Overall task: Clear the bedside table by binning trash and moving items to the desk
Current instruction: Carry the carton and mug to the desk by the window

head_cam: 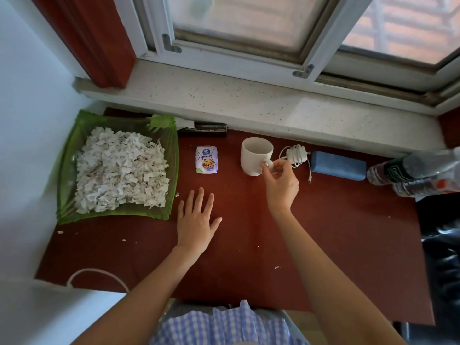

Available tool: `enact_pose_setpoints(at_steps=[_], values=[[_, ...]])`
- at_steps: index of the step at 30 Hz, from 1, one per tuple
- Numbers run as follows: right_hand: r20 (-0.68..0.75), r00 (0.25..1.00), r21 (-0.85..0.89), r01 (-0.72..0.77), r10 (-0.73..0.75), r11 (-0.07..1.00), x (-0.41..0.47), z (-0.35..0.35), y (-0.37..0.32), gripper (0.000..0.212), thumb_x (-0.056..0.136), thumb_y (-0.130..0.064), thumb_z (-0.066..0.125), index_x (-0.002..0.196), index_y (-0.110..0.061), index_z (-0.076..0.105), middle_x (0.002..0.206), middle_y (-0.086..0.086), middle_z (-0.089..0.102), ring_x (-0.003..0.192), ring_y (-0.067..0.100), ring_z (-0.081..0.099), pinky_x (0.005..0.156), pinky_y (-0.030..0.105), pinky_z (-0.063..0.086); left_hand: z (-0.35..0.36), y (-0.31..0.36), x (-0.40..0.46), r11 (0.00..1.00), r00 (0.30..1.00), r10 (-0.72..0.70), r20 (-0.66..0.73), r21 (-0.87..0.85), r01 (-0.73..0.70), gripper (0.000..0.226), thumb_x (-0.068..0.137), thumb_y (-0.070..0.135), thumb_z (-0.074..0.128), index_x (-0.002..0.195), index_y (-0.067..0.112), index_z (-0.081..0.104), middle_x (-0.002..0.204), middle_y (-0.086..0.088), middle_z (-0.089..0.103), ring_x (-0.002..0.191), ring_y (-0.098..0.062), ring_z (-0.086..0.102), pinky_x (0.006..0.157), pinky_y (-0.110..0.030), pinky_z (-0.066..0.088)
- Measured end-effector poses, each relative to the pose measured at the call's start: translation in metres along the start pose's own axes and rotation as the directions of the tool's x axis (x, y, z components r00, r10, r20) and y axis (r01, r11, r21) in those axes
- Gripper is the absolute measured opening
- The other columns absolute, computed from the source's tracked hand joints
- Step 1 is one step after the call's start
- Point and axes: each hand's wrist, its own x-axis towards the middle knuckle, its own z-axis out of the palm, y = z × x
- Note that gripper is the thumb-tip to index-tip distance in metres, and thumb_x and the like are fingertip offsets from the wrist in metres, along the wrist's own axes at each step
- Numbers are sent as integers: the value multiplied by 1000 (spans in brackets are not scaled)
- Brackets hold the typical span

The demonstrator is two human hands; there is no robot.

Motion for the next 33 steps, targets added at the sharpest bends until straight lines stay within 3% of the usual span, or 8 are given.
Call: enact_pose_setpoints(at_steps=[9,13,17,24,29,33], values=[[107,994,49,-32,27,998,-25,-12,29,19,78,-29,75,76,-17,61,66,-5,63,60,8,57,61,30,49,3,0,-1,1000,1000,3,-2,11,-2,66,84,52,55,139,17,43,147,-14,39,137,-35,34,106,-54,34],[78,994,39,-82,79,996,-31,-11,29,19,76,-29,76,71,-18,60,62,-5,61,55,7,53,59,26,45,3,0,0,1000,1000,-2,10,14,1,66,85,52,53,140,17,42,148,-14,38,137,-35,33,107,-54,32],[47,994,26,-104,103,994,-31,-2,22,23,76,-28,74,67,-16,57,60,-4,60,54,11,52,60,31,45,2,0,0,1000,1000,0,16,6,0,66,85,51,55,140,17,41,149,-14,37,138,-36,32,108,-54,31],[26,996,8,-83,83,997,-24,19,1,27,80,-23,70,67,-10,50,59,-4,54,53,11,46,56,12,33,2,1,-1,1000,1000,-5,17,6,4,66,85,51,55,140,17,42,148,-13,38,138,-35,33,107,-54,32],[-19,994,15,-109,109,994,-13,30,-3,27,83,-27,69,73,-7,52,67,-1,58,60,15,50,60,26,32,1,1,0,1000,1000,-2,21,6,2,66,85,51,55,140,17,42,148,-14,39,137,-36,33,107,-54,33],[-22,991,36,-133,134,990,-6,36,-5,27,84,-28,66,74,-8,52,69,0,59,61,16,50,62,28,34,2,0,0,1000,1000,-4,21,10,4,66,85,52,54,140,18,42,148,-13,39,137,-35,34,107,-54,34]])
